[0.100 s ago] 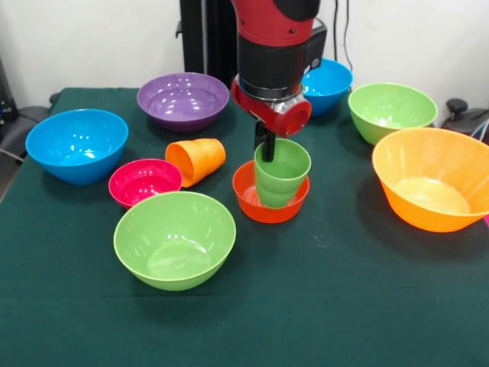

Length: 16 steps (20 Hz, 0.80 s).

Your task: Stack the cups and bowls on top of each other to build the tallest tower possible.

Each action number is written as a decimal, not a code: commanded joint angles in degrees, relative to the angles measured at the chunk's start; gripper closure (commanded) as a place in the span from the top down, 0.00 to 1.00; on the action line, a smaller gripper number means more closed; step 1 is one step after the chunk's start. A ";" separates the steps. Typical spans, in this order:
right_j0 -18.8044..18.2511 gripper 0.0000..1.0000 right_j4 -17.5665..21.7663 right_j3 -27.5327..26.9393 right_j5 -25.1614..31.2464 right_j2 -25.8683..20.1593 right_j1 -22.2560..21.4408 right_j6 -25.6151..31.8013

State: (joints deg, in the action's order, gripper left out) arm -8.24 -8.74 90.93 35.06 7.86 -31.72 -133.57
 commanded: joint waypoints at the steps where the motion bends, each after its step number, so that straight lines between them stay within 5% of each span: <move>1: 1.87 0.00 2.56 2.37 9.20 -1.20 -2.59 -2.42; 16: 0.08 0.00 2.76 3.16 4.26 -2.64 -1.45 -0.03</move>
State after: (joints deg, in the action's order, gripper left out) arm -7.36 -8.73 91.34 39.64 9.56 -35.19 -133.57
